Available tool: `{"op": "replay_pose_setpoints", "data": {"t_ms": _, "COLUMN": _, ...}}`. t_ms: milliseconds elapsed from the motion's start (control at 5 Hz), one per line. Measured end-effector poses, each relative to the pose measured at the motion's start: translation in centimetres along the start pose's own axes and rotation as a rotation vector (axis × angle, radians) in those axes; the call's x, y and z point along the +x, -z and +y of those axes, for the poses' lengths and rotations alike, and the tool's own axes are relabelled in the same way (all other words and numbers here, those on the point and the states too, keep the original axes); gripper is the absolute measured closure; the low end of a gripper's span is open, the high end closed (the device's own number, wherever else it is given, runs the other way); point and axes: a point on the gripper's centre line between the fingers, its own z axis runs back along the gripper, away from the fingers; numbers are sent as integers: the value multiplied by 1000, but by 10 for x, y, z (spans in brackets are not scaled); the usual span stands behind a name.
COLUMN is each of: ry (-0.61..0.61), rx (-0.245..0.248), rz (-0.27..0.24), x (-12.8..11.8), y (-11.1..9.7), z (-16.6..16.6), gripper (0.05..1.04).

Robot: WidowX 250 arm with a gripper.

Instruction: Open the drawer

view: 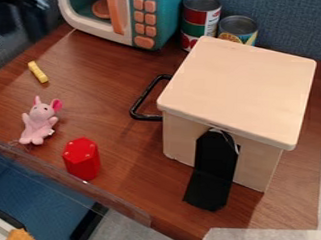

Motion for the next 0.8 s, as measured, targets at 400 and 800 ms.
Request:
{"op": "replay_pose_setpoints", "data": {"t_ms": 400, "ry": -24, "rx": -81, "rz": -113, "x": 18, "y": 12, "z": -43, "gripper": 85}}
{"op": "replay_pose_setpoints", "data": {"t_ms": 800, "ry": -144, "rx": -71, "rz": -188, "x": 42, "y": 31, "z": -57, "gripper": 85}}
